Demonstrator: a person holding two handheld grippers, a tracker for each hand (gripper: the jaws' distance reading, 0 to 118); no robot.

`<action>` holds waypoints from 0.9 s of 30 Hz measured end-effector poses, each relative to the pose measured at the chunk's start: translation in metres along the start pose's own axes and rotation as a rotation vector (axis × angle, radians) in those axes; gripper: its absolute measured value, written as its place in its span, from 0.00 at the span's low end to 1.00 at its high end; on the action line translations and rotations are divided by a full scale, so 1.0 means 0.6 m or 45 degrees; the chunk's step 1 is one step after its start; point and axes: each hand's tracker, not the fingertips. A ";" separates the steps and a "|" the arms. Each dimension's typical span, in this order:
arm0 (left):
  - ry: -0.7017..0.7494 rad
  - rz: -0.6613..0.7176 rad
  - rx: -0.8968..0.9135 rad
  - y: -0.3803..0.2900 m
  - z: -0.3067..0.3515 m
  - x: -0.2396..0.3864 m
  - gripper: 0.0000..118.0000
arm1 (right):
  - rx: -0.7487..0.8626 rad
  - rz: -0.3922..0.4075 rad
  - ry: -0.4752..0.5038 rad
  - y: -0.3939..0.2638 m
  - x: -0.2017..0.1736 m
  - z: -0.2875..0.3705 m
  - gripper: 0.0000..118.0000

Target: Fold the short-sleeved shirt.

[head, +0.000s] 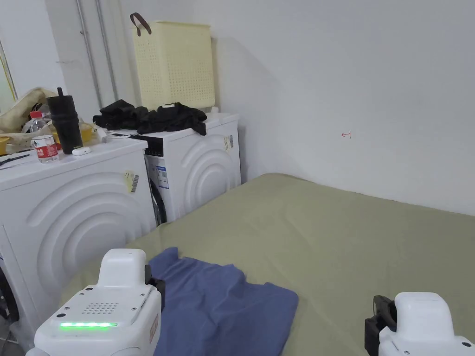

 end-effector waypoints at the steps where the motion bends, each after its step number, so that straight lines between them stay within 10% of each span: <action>1: -0.001 -0.008 -0.001 -0.002 -0.002 0.000 0.00 | -0.002 0.000 0.001 0.000 0.001 -0.002 0.02; 27: -0.313 -0.083 -0.566 -0.103 -0.390 0.142 0.00 | -0.155 0.014 -0.064 -0.054 0.023 -0.077 0.02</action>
